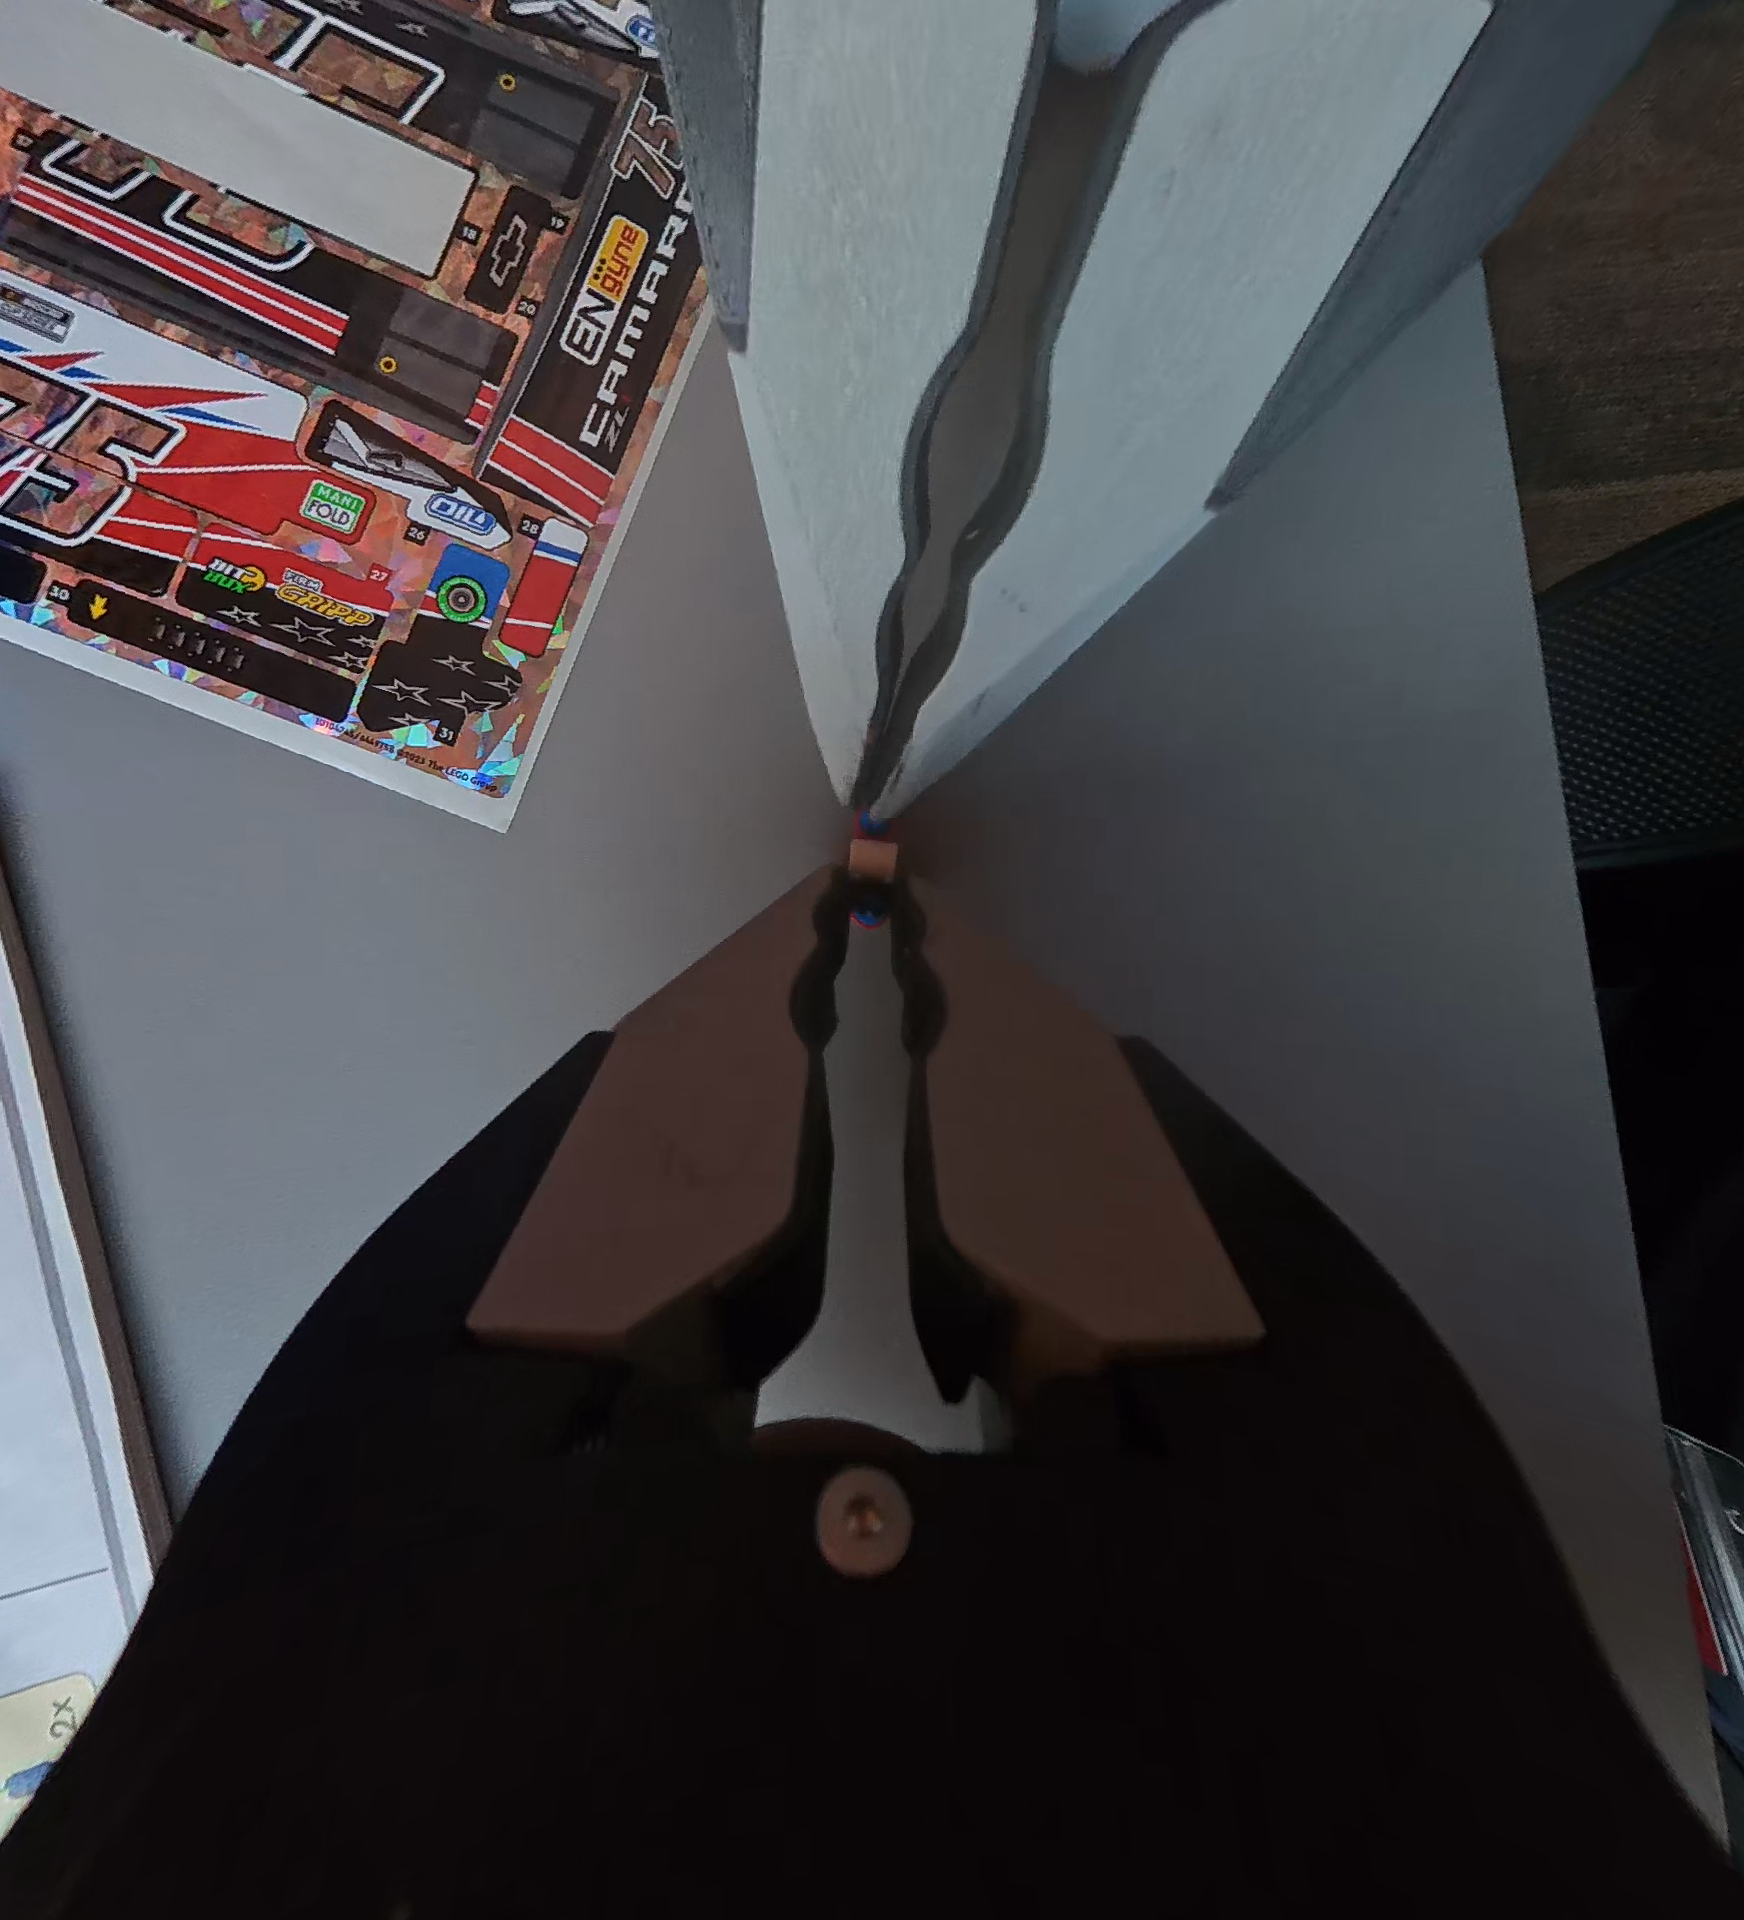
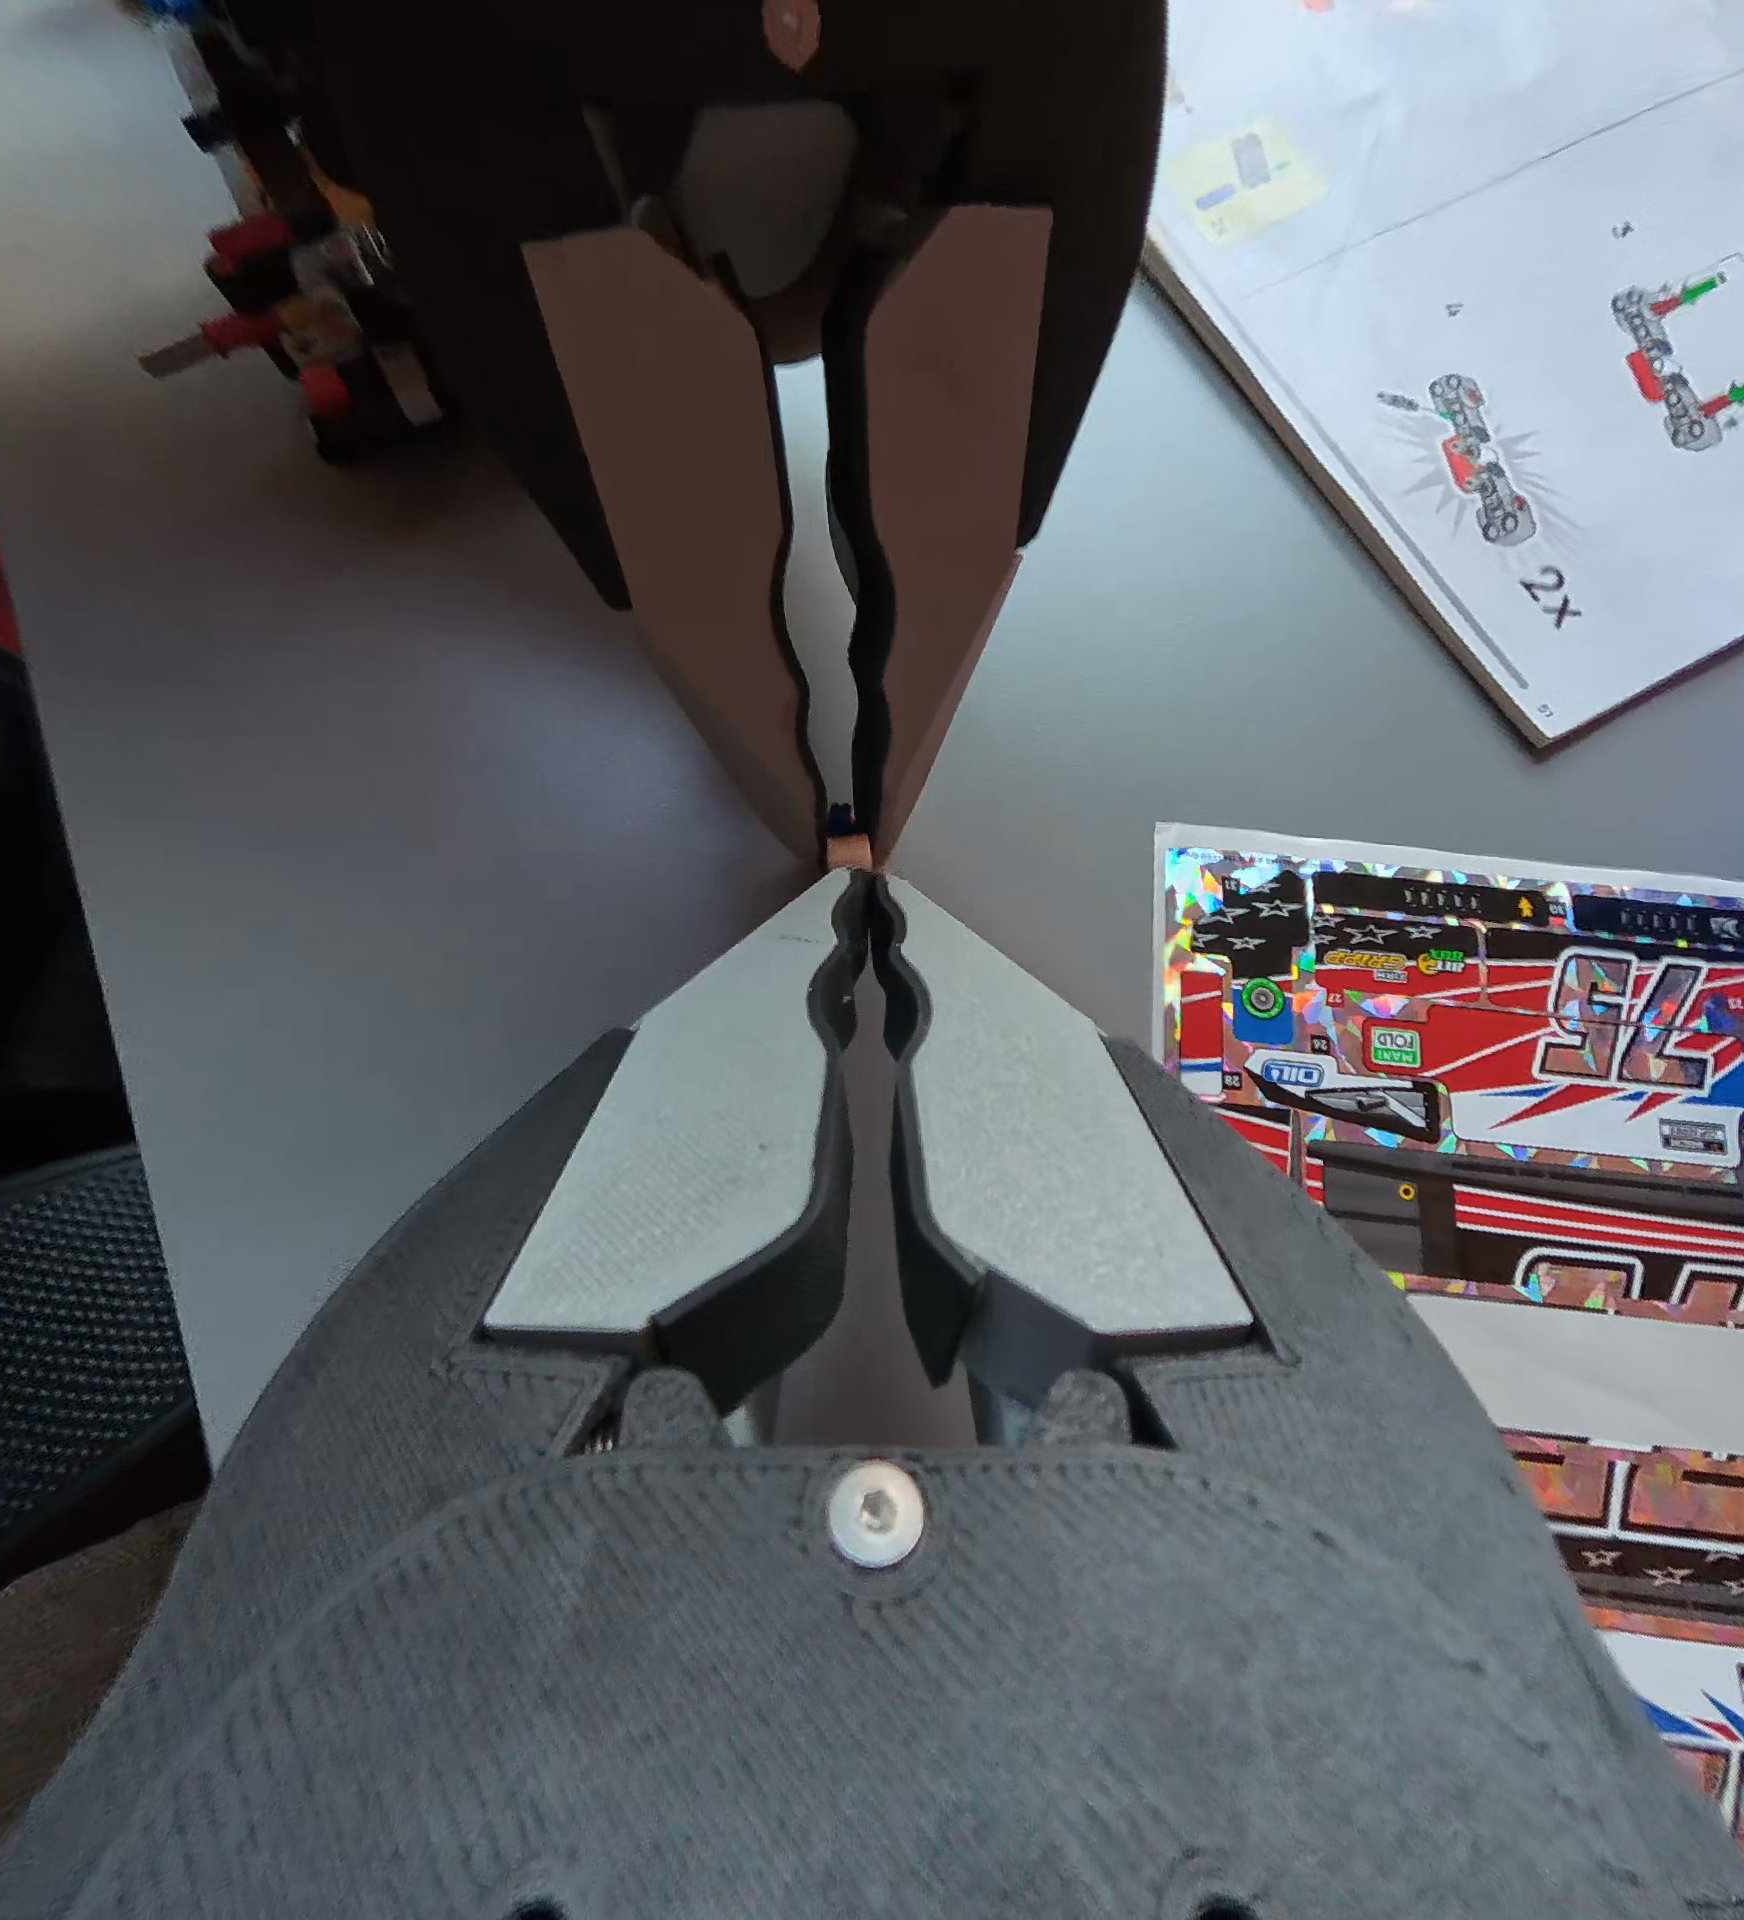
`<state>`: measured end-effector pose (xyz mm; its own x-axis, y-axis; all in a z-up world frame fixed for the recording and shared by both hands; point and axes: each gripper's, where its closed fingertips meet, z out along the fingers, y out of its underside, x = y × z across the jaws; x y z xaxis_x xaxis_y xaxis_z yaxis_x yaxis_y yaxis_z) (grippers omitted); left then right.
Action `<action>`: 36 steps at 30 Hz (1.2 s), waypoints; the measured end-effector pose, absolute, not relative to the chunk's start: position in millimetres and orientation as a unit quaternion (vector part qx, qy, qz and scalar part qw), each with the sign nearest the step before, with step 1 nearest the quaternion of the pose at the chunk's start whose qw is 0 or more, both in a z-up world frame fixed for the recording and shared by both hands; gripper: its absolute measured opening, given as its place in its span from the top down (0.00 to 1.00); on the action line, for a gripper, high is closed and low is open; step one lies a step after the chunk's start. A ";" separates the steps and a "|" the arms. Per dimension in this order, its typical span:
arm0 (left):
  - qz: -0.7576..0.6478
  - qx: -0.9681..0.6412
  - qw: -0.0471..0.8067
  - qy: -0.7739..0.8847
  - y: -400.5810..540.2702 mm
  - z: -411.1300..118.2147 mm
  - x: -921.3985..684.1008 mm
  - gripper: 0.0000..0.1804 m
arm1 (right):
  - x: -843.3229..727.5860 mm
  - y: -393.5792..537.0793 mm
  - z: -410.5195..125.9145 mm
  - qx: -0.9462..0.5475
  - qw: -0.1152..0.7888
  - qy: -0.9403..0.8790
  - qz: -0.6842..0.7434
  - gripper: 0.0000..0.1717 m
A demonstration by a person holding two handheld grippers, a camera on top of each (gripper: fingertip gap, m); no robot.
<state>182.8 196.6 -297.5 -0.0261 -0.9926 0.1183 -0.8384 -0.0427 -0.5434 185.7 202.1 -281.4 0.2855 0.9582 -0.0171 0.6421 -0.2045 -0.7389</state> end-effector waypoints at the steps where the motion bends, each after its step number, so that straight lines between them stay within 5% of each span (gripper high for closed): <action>1: -0.243 -0.679 0.158 0.674 196.4 -297.5 182.9 0.98 | 184.4 201.4 -282.1 -0.734 0.320 -0.546 0.248 1.00; 14: -0.239 -0.681 0.159 0.674 196.2 -297.7 182.7 0.97 | 184.3 201.0 -283.1 -0.734 0.327 -0.539 0.255 1.00; 23: -0.223 -0.685 0.167 0.673 196.2 -297.9 182.8 0.97 | 188.9 216.1 -224.2 -0.731 0.394 -0.354 0.429 1.00; 36: -0.181 -0.689 0.185 0.676 196.8 -298.3 181.4 0.98 | 203.7 243.1 -221.6 -0.767 0.410 -0.226 0.439 0.98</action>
<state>181.4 196.8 -298.3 0.0194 -0.9998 -0.0012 -0.8655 -0.0162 -0.5006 203.7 243.1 -221.6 0.5113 0.7072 -0.4884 -0.0128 -0.5619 -0.8271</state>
